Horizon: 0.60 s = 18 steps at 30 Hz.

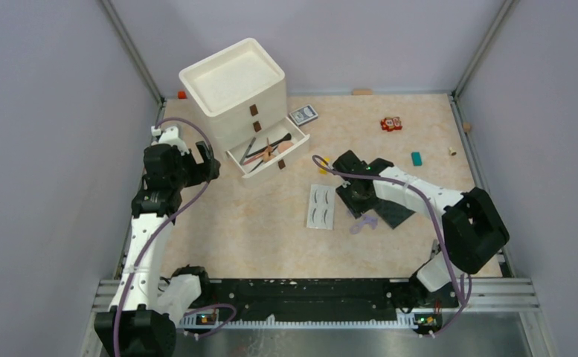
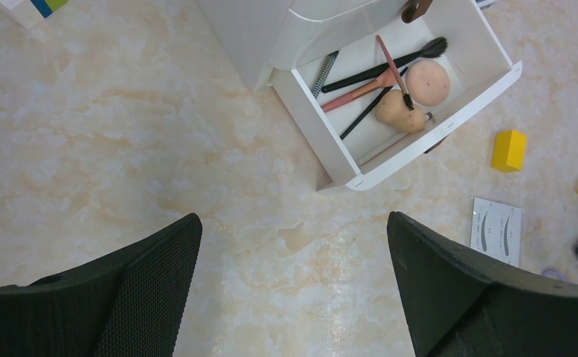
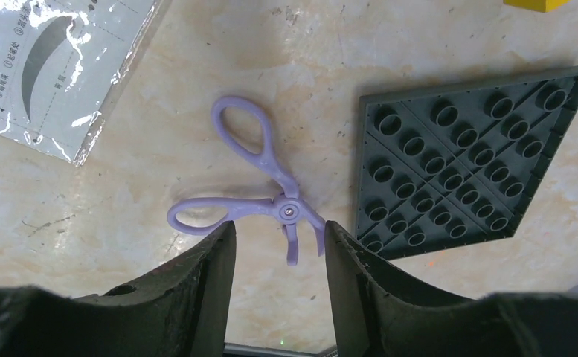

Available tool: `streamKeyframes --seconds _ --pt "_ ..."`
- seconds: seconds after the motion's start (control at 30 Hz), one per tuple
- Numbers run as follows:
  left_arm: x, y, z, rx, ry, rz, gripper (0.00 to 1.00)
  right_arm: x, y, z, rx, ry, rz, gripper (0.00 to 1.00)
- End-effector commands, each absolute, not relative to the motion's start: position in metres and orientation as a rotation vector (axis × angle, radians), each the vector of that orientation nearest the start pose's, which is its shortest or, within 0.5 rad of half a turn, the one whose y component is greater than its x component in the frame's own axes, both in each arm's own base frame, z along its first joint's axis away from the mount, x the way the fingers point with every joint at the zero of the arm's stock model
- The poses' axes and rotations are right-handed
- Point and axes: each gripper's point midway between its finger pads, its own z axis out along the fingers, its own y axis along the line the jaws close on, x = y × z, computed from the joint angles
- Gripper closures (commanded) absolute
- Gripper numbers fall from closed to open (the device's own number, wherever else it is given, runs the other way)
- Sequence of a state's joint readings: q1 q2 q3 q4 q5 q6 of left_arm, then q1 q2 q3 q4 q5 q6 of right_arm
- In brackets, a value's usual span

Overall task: Organize the makeup
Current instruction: Pick up the makeup tool from the center of the board.

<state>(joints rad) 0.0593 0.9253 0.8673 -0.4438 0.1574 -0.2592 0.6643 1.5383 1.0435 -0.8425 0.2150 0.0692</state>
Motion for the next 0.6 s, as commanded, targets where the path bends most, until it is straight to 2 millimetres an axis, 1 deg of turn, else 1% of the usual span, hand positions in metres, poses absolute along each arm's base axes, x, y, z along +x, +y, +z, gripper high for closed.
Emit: streamKeyframes --seconds 0.0,0.1,0.17,0.3,0.37,0.57 --pt "0.314 -0.02 0.226 -0.22 2.017 -0.296 0.01 0.248 0.149 0.068 -0.834 2.676 -0.137 0.53" --pt "0.314 -0.02 0.226 -0.22 2.017 -0.296 0.01 0.255 0.156 0.065 -0.809 2.643 -0.106 0.53" --pt "0.314 -0.02 0.225 -0.221 2.02 -0.296 0.01 0.257 0.156 0.062 -0.814 2.637 -0.111 0.53" --pt "0.314 -0.02 0.225 -0.22 2.021 -0.298 0.01 0.254 0.154 0.051 -0.862 2.667 -0.124 0.54" --pt "0.314 -0.02 0.225 -0.22 2.02 -0.298 0.01 0.252 0.153 0.045 -0.925 2.676 -0.127 0.54" --pt "0.314 -0.02 0.225 -0.22 2.021 -0.297 0.01 0.251 0.148 0.032 -0.953 2.711 -0.138 0.54"
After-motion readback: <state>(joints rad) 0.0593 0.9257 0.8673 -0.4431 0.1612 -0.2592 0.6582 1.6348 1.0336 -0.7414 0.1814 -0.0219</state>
